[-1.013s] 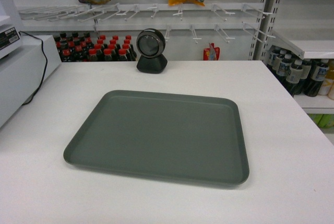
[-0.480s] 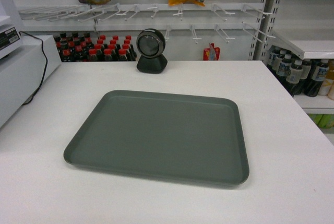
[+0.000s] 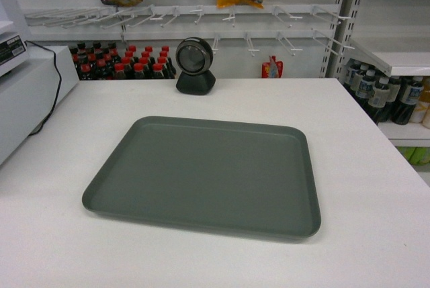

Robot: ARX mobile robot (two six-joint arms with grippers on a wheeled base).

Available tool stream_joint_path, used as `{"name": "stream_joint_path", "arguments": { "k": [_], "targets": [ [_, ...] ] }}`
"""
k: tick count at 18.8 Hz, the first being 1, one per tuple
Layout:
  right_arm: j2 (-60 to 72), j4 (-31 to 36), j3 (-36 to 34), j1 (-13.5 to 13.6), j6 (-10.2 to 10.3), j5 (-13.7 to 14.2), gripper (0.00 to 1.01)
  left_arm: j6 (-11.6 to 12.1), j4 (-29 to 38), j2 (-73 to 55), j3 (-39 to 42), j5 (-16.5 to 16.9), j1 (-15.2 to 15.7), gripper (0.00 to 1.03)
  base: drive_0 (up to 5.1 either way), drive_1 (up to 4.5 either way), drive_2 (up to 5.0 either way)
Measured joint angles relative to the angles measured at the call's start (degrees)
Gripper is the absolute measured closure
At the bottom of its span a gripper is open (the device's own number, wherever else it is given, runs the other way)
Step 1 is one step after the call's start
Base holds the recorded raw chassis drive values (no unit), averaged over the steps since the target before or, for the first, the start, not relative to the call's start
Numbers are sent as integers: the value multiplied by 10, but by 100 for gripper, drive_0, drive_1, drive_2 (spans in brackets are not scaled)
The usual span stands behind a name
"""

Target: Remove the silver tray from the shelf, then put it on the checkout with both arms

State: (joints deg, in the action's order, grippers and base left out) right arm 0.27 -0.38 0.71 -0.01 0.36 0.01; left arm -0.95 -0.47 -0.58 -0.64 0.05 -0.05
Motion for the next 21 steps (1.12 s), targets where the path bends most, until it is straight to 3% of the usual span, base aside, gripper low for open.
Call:
{"name": "stream_joint_path", "arguments": {
  "k": [2, 3, 5, 6, 13, 14, 16, 21],
  "targets": [
    [0, 2, 0, 0, -1, 0, 98, 0, 2, 0, 0, -2, 0, 102, 0, 0, 0],
    [0, 2, 0, 0, 0, 0, 80, 0, 2, 0, 0, 0, 0, 89, 0, 0, 0],
    [0, 2, 0, 0, 0, 0, 54, 0, 2, 0, 0, -1, 0, 64, 0, 0, 0],
    [0, 2, 0, 0, 0, 0, 47, 0, 2, 0, 0, -1, 0, 57, 0, 0, 0],
    [0, 2, 0, 0, 0, 0, 25, 0, 2, 0, 0, -1, 0, 35, 0, 0, 0],
    [0, 2, 0, 0, 0, 0, 20, 0, 2, 0, 0, -1, 0, 29, 0, 0, 0],
    [0, 2, 0, 0, 0, 0, 1, 0, 2, 0, 0, -1, 0, 6, 0, 0, 0],
    [0, 2, 0, 0, 0, 0, 3, 0, 2, 0, 0, -1, 0, 5, 0, 0, 0]
  ]
}}
